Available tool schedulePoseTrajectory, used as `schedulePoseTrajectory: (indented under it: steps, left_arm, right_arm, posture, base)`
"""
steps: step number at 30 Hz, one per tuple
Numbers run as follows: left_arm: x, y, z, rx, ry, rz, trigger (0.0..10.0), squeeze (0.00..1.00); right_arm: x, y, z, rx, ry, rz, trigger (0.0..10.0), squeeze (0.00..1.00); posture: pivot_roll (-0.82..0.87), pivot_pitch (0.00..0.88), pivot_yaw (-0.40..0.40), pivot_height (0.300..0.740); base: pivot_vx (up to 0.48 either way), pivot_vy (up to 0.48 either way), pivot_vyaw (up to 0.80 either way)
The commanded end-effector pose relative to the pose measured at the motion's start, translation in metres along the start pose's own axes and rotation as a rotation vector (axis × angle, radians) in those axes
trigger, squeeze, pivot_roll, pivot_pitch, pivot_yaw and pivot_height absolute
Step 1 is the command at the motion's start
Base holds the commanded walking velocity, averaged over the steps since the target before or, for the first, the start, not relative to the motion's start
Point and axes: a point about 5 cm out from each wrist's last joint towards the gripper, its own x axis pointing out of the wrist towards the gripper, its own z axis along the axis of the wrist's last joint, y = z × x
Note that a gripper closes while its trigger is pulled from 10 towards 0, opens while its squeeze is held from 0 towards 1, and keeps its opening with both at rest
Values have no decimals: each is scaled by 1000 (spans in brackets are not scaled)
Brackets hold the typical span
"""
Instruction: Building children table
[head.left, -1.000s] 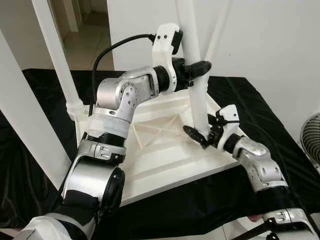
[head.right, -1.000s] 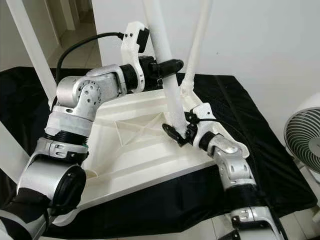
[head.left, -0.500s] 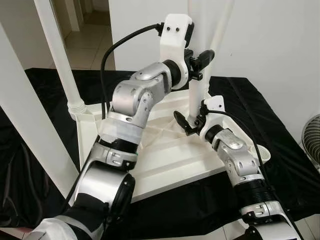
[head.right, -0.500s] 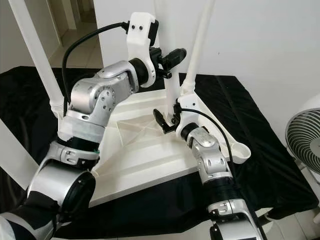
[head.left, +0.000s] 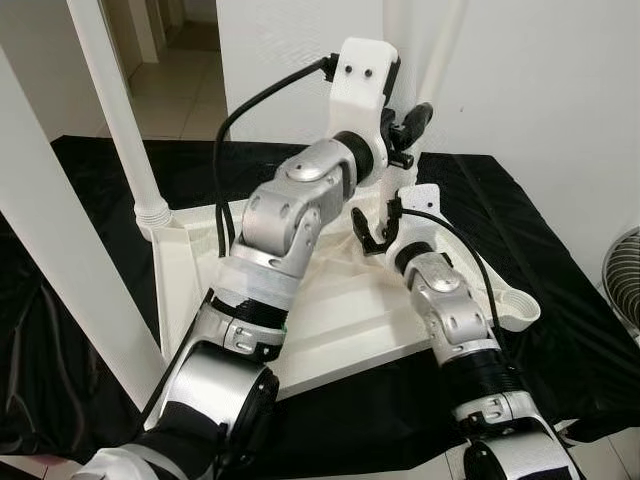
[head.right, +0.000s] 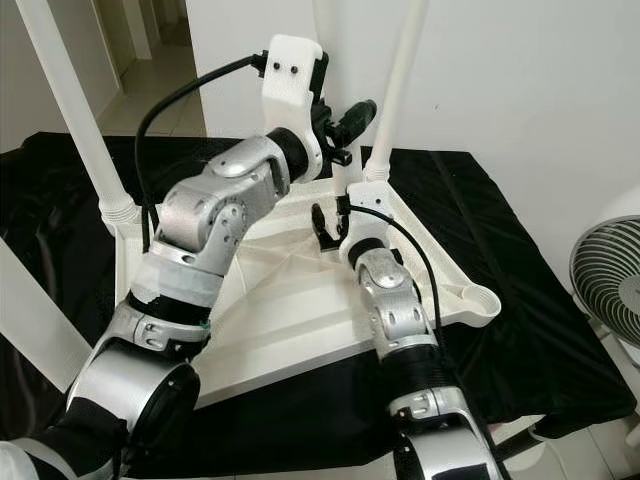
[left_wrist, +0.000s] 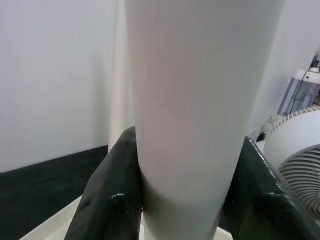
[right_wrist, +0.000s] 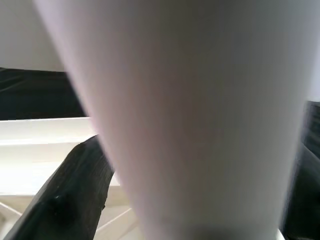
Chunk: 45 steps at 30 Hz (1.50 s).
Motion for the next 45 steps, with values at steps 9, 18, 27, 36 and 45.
schedulePoseTrajectory:
  steps: [9,18,27,36,45]
  left_arm:
    - [1,-8,-5,47,-15,5,10000,0]
    - [2,-12,-9,68,-14,5,10000,0]
    - [4,-13,-5,70,-28,14,10000,0]
    - [7,-14,1,62,-46,16,10000,0]
    - [7,-14,8,65,-62,24,10000,0]
  right_arm:
    - [2,7,0,-64,1,-85,10000,0]
    - [4,7,13,-130,-61,-133,10000,0]
    - [-8,3,9,-218,-97,-347,10000,0]
    - [-11,12,-1,-237,-96,-368,10000,0]
    - [-10,17,1,-252,-115,-387,10000,0]
  posture:
    - [2,0,-36,740]
    - [0,0,-39,740]
    - [-5,10,-38,740]
    - [1,19,-41,740]
    - [16,27,-50,740]
  base:
    - [0,0,0]
    - [0,0,0]
    - [0,0,0]
    - [0,0,0]
    - [0,0,0]
